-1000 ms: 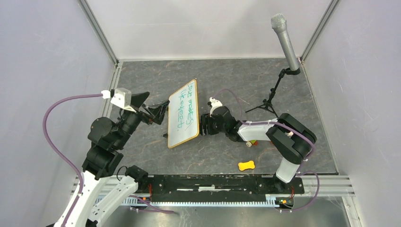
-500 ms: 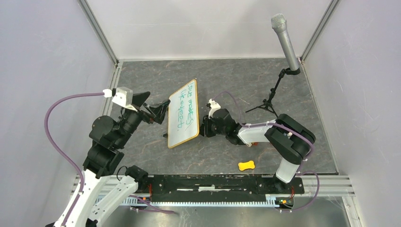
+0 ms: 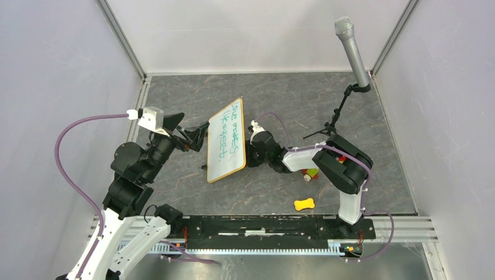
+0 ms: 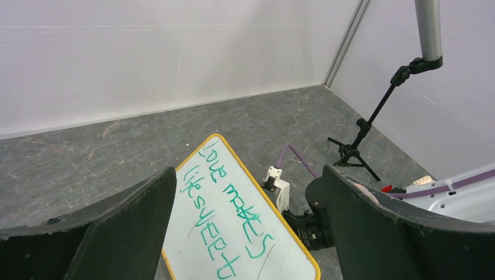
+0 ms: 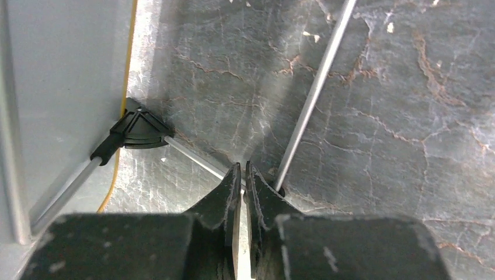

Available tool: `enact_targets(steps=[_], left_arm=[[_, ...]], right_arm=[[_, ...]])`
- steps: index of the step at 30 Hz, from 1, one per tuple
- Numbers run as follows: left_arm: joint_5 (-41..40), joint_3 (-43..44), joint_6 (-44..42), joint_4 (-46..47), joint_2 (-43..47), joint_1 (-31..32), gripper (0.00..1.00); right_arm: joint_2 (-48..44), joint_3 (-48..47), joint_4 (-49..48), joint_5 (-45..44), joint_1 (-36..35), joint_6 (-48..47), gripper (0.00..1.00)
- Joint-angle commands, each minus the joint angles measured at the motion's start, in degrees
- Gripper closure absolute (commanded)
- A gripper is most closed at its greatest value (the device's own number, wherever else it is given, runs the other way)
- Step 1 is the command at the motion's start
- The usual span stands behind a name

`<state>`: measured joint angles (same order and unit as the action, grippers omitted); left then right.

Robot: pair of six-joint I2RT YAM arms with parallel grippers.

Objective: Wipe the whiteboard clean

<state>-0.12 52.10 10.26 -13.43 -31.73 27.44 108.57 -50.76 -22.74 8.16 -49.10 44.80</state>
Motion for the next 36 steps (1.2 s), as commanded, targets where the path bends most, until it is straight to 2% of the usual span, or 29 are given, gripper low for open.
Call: enact_targets(steps=[1, 7, 16, 23, 24, 27, 30, 36], left_arm=[[-1.11, -0.24, 1.34, 1.39, 0.30, -0.28, 0.00], [-1.28, -0.11, 1.34, 1.26, 0.50, -0.27, 0.00], [-1.57, -0.23, 1.30, 1.26, 0.24, -0.24, 0.00], [-1.55, -0.24, 1.26, 1.21, 0.39, -0.21, 0.00], [-1.46, -0.23, 1.31, 1.21, 0.39, -0.24, 0.00], [-1.46, -0.23, 1.34, 1.21, 0.31, -0.25, 0.00], [-1.45, -0.30, 1.34, 1.22, 0.32, -0.20, 0.00], [-1.09, -0.45, 1.60, 1.30, -0.90, -0.24, 0.00]], right_arm=[[-0.52, -2.05, 5.03, -3.04, -0.56, -0.09, 0.89], [-0.73, 0.02, 6.90, -3.49, 0.03, -2.82, 0.84], [-2.84, 1.78, 15.63, -6.86, 4.98, -10.51, 0.82], [-5.55, 1.00, 21.29, -2.71, 11.45, -21.35, 0.79], [-6.42, 0.86, 21.66, -0.84, 12.38, -23.25, 0.76], [-8.91, -0.25, 23.85, 6.94, 15.11, -26.90, 0.59], [-14.31, 1.97, 25.53, 6.86, 18.04, -28.38, 0.44], [-24.49, 7.36, 27.95, 5.90, 23.60, -31.22, 0.32]])
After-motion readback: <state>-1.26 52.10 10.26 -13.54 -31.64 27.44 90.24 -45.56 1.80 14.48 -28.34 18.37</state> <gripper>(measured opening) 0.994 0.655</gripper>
